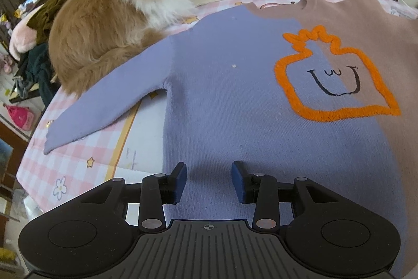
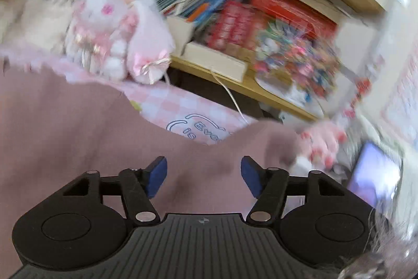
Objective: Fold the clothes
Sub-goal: 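Drag the sweater hem with both grippers to spread it flat on the bed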
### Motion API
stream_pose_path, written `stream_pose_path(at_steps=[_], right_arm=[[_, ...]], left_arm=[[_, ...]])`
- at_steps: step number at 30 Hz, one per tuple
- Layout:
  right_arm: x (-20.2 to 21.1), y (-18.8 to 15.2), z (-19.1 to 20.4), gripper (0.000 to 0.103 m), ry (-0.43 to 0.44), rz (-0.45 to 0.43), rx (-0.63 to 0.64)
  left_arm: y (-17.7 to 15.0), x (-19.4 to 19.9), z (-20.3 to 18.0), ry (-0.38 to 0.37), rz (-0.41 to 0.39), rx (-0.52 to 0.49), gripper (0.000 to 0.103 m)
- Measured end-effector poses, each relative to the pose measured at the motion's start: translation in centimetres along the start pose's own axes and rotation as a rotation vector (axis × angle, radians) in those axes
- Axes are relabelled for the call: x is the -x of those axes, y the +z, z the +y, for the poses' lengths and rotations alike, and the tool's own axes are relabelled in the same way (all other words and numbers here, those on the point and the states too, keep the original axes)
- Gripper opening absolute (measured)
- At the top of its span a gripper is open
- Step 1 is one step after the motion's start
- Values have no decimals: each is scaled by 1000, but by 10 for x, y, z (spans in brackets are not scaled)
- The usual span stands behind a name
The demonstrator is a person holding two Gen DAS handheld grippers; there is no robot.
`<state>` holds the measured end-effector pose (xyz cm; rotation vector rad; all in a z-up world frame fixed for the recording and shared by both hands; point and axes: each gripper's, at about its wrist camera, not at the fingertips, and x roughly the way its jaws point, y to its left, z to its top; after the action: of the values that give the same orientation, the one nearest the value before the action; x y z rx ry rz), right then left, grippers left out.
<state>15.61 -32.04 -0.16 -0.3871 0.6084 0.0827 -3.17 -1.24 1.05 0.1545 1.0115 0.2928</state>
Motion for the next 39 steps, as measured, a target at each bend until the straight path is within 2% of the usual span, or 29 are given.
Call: stream_pose_path(at_steps=[2, 6, 7, 10, 11, 14, 16, 18, 21, 23, 25, 26, 28, 31, 39], right_arm=[[-17, 4, -4, 61, 57, 88, -36], [-18, 6, -13, 62, 171, 175, -184], [-15, 5, -13, 61, 173, 180, -199], [18, 3, -8, 58, 128, 75, -239], [30, 3, -8, 58, 148, 44, -266], [58, 0, -3, 58, 334, 16, -329], [66, -7, 6, 57, 419, 74, -359], [71, -18, 17, 49, 471, 158, -375], [80, -32, 31, 43, 495, 229, -339], [87, -39, 38, 37, 485, 245, -302], [89, -41, 44, 30, 463, 236, -260], [89, -42, 46, 27, 453, 232, -242], [91, -41, 53, 17, 459, 222, -217], [93, -39, 65, 12, 480, 206, -185], [100, -32, 97, 10, 532, 163, -95]], left_arm=[[0, 0, 0, -1, 0, 0, 38], [-1, 0, 0, -4, -2, 4, 38], [-1, -1, 0, -5, -1, 2, 38], [-1, -1, 0, -8, 1, -10, 39], [-1, -1, 1, -8, 1, -13, 41], [1, -3, 4, -8, 5, -21, 45], [1, -4, 11, 28, 1, 34, 45], [-1, -5, 21, 10, -2, 109, 44], [-3, -6, 36, -17, -6, 221, 38], [-7, -10, 40, -36, 3, 252, 31], [-10, -13, 41, -43, -1, 274, 19], [-11, -13, 42, -56, -4, 283, 5], [-13, -14, 47, -62, -6, 301, 3], [-19, -16, 59, -39, -5, 331, 2], [-30, -21, 91, 12, -2, 394, 2]])
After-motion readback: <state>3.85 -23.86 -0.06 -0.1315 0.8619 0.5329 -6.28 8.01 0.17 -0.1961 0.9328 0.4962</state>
